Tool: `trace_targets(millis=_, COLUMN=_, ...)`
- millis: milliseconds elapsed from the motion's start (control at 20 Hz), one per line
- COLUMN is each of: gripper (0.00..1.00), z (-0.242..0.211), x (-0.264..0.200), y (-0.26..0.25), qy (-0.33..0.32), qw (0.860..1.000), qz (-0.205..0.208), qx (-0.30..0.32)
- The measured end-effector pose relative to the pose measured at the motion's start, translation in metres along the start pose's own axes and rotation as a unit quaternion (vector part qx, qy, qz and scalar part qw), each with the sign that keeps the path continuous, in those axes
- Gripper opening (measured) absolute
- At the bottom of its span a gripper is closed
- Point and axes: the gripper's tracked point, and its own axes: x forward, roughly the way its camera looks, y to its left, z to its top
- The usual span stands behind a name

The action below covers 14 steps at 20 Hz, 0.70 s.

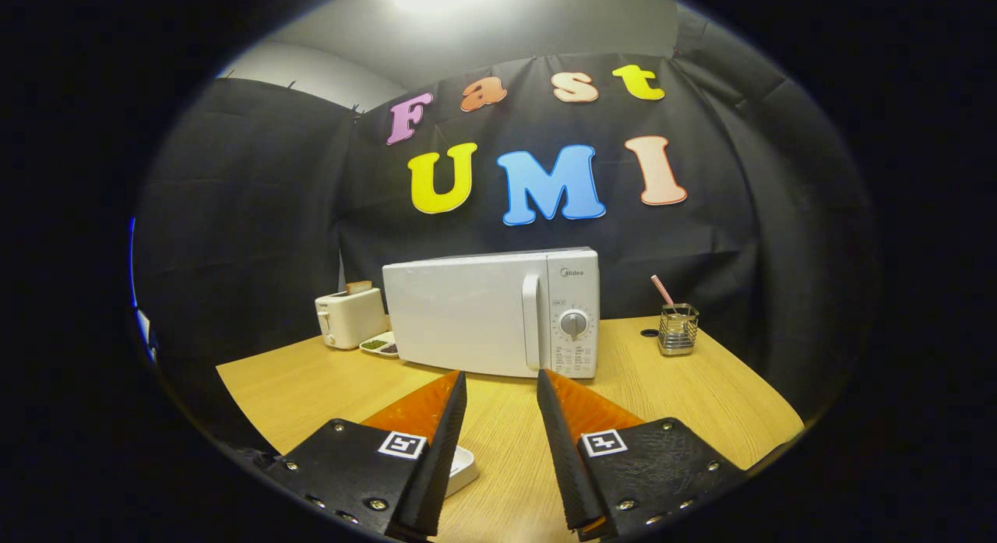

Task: Open the microwave, put the food inside, and close the microwave door.

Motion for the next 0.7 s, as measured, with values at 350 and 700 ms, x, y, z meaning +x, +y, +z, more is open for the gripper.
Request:
trace_targets(millis=350, gripper=0.58, z=-0.008, x=-0.065, y=-0.009, qy=-0.055, qw=0.998, qz=0.004, qx=-0.025)
trace_targets(millis=700, gripper=0.58, z=-0.024, x=-0.08, y=-0.025, qy=-0.047, qw=0.998, qz=0.004, qx=0.029)
